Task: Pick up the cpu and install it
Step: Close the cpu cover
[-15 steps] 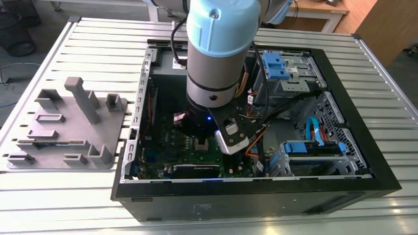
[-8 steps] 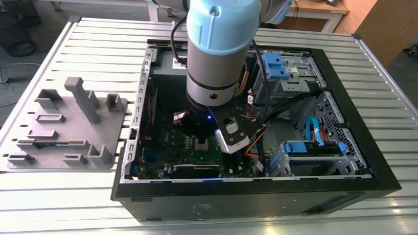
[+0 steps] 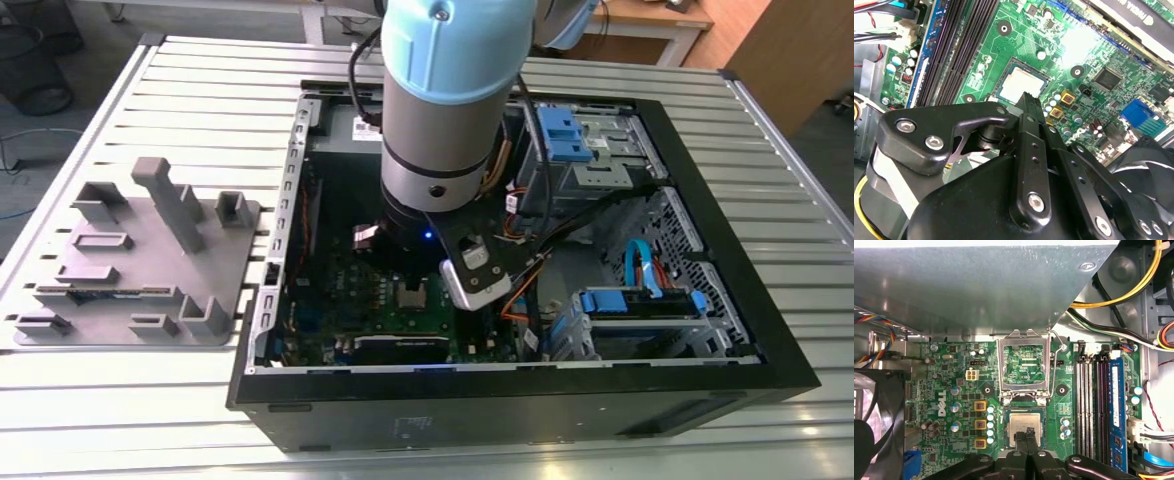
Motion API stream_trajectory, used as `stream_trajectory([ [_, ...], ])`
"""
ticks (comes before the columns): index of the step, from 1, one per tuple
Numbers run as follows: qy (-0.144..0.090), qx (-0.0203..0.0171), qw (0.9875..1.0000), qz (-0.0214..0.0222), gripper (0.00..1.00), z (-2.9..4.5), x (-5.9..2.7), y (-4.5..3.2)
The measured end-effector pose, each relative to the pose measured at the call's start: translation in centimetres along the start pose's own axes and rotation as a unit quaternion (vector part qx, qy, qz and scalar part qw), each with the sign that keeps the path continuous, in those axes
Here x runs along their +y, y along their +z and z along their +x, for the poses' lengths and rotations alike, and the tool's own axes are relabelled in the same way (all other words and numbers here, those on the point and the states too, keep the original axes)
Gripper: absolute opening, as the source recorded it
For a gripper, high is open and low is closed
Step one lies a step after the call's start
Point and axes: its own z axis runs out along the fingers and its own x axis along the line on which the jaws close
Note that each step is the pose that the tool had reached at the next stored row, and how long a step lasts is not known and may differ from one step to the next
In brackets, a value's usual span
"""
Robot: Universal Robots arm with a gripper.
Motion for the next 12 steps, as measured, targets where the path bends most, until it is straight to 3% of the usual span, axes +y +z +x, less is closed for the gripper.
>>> stream_trajectory([
  [4, 0.0, 0.0001, 1.0, 0.0002, 0.11, -0.1, 0.0, -0.02],
  [12, 0.0, 0.0001, 1.0, 0.0001, 0.11, -1.05, 0.04, -0.03],
])
